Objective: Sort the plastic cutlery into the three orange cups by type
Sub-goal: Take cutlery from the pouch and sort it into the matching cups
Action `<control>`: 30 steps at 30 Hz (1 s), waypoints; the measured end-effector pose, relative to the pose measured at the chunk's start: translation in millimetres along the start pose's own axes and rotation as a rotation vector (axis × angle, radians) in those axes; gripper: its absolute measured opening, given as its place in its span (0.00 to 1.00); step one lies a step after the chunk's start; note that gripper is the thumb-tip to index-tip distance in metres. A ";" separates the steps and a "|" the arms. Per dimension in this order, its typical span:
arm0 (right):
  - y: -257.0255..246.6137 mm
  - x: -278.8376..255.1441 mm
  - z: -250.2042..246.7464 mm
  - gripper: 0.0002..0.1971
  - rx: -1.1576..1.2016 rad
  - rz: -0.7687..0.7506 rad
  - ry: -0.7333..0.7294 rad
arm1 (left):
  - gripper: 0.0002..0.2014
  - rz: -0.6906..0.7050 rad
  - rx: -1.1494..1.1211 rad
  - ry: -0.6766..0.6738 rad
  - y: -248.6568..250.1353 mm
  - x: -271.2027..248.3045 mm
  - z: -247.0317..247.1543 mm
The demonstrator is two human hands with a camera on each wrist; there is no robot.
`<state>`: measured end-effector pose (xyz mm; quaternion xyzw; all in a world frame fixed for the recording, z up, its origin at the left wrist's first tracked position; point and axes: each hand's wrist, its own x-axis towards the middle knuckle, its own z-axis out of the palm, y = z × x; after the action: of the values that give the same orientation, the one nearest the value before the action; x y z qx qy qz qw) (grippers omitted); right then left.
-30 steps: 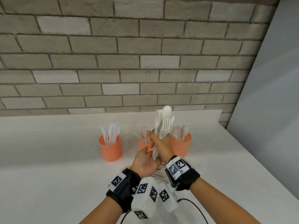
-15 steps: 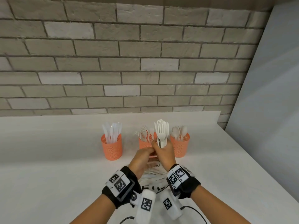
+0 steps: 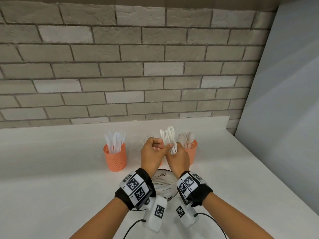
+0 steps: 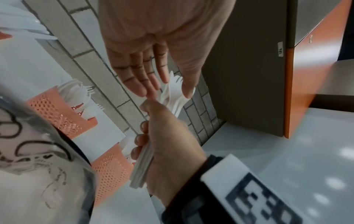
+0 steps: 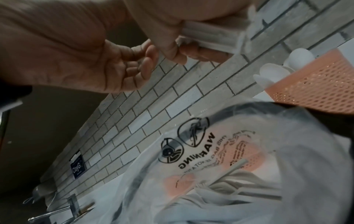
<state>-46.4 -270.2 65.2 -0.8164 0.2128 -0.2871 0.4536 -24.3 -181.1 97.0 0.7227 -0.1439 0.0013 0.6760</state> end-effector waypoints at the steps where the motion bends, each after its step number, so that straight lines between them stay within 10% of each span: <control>1: -0.2 -0.7 0.1 0.14 -0.011 0.005 -0.004 | 0.15 -0.012 0.025 0.009 -0.6 -0.2 2.6; 11: 11.6 2.2 0.7 0.18 0.029 0.066 -0.100 | 0.12 -0.081 0.075 0.092 -5.9 8.7 6.2; 20: 18.0 -0.6 -10.2 0.09 0.465 0.286 -0.581 | 0.01 -0.093 -0.236 0.227 10.6 35.9 -25.3; 23: 19.3 1.5 -13.9 0.03 0.609 0.374 -0.710 | 0.03 -0.104 -0.159 0.142 10.1 37.1 -31.0; 30: 21.6 9.4 -20.6 0.22 0.921 0.488 -0.916 | 0.03 -0.162 -0.032 -0.089 0.3 27.7 -33.4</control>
<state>-54.9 -299.4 57.8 -0.5084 0.0339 0.1355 0.8497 8.6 -154.1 105.7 0.7204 -0.1151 -0.0878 0.6783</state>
